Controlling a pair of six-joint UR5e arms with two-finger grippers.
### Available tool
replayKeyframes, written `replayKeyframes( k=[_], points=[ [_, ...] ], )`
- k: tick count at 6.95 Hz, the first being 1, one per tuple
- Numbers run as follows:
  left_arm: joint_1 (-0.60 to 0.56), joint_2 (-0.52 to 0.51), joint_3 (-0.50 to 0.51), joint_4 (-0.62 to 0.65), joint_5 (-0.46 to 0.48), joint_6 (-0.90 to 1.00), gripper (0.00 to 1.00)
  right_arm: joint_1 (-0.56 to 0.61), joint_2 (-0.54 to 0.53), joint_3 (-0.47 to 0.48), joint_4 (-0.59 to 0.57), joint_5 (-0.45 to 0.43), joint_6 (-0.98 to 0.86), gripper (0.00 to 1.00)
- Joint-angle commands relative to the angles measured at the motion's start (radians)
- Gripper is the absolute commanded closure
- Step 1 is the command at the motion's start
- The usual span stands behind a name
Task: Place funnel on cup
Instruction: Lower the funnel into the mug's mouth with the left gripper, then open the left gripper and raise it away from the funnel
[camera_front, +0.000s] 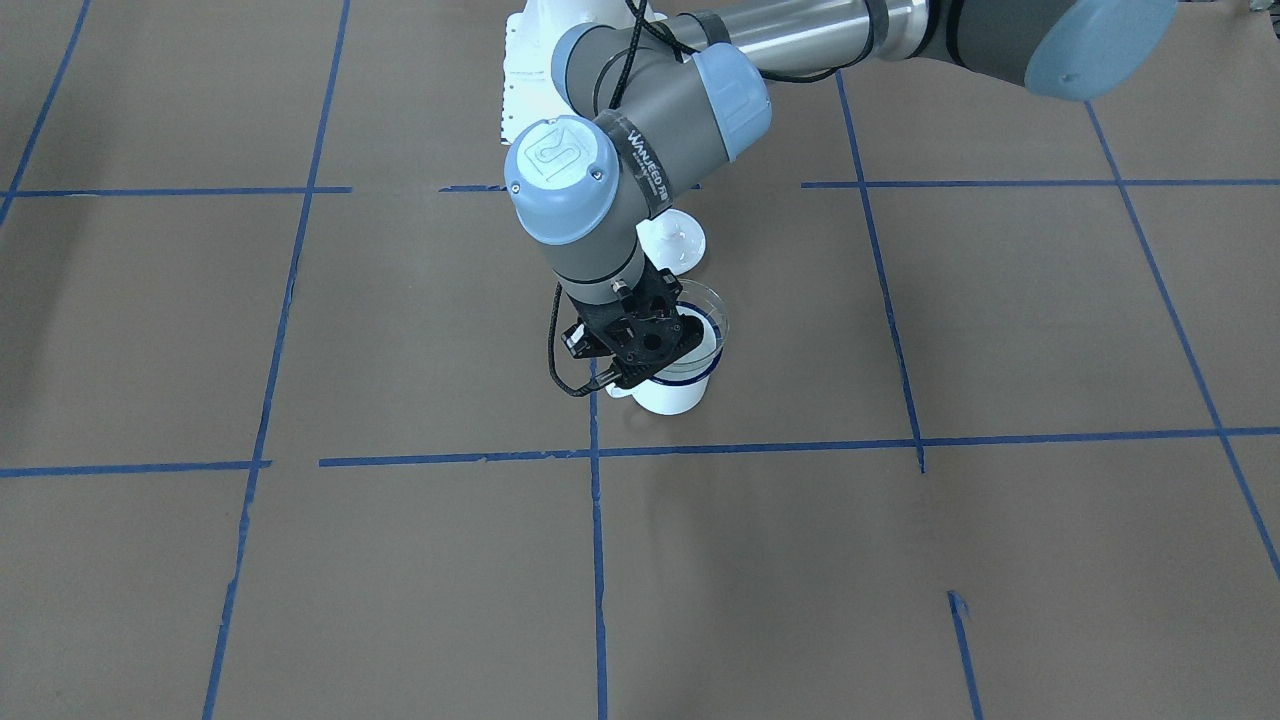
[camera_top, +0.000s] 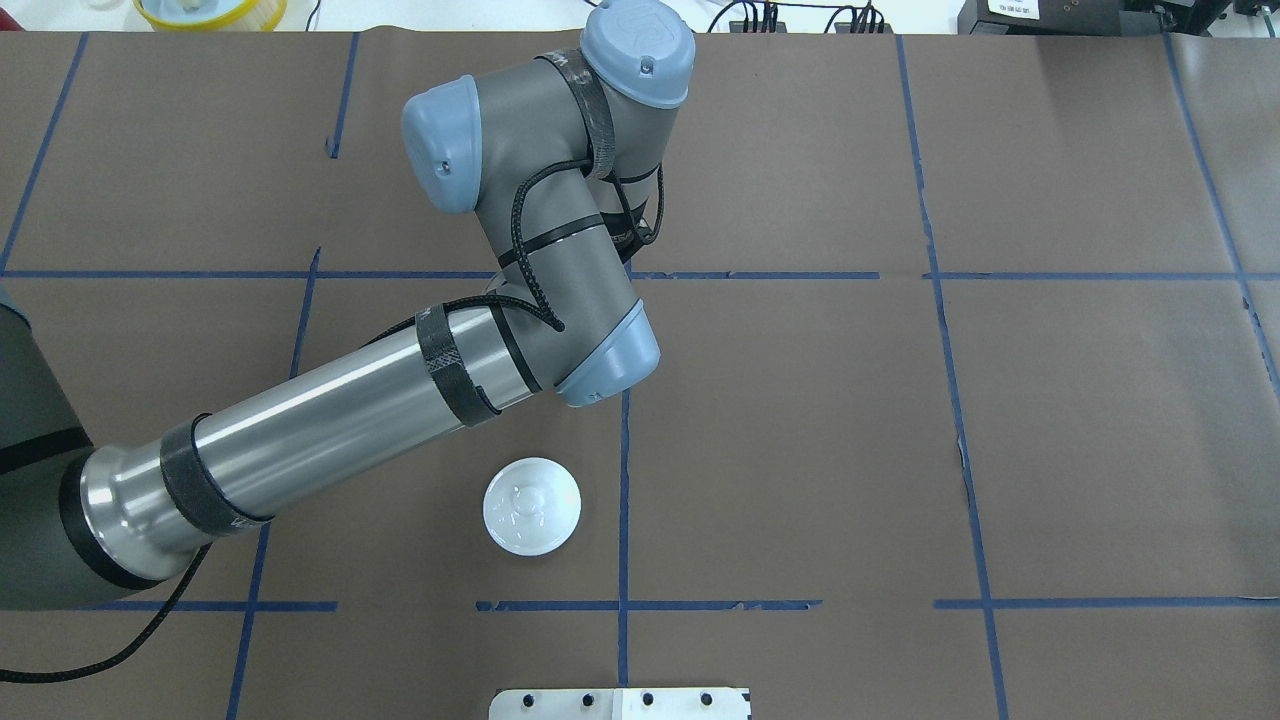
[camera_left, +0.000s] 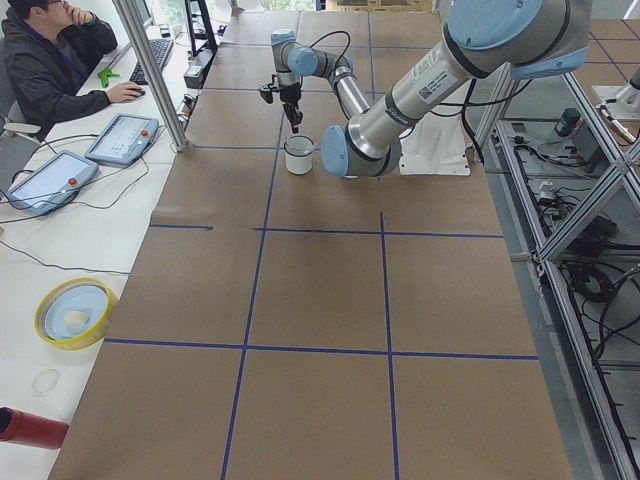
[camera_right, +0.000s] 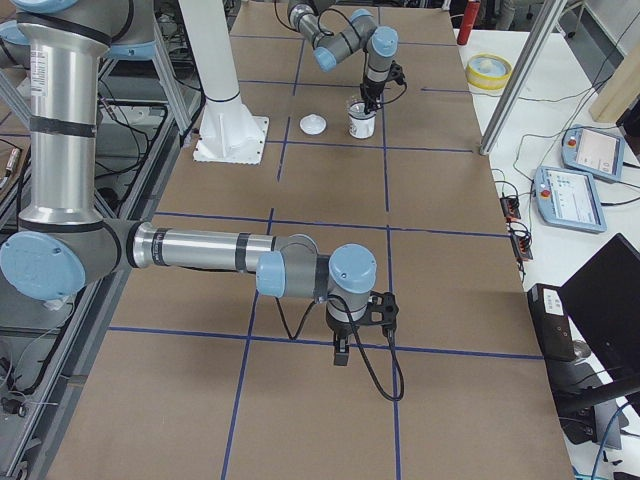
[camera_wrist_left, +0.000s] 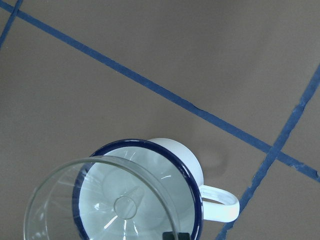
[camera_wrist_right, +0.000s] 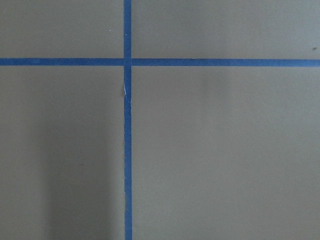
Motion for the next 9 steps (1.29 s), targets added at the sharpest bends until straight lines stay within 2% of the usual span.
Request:
replayKeyframes(
  k=[1,2,3,4,5,6,7,9],
  points=[
    [-0.002,0.001,-0.007,-0.005,0.005,0.008,0.0,0.0,0.0,0.0,0.0,0.0,0.0,0.0],
    [-0.032,0.001,-0.063,-0.005,0.01,0.012,0.0,0.0,0.0,0.0,0.0,0.0,0.0,0.0],
    [-0.069,0.004,-0.13,0.021,0.002,0.094,0.0,0.0,0.0,0.0,0.0,0.0,0.0,0.0],
    [-0.114,0.074,-0.228,0.026,0.002,0.174,0.0,0.0,0.0,0.0,0.0,0.0,0.0,0.0],
    [-0.187,0.269,-0.468,0.026,0.001,0.353,0.0,0.0,0.0,0.0,0.0,0.0,0.0,0.0],
    [-0.276,0.44,-0.634,0.023,-0.006,0.55,0.0,0.0,0.0,0.0,0.0,0.0,0.0,0.0],
    [-0.394,0.507,-0.648,0.024,-0.048,0.727,0.0,0.0,0.0,0.0,0.0,0.0,0.0,0.0],
    [-0.68,0.742,-0.627,0.006,-0.159,1.31,0.0,0.0,0.0,0.0,0.0,0.0,0.0,0.0]
  ],
)
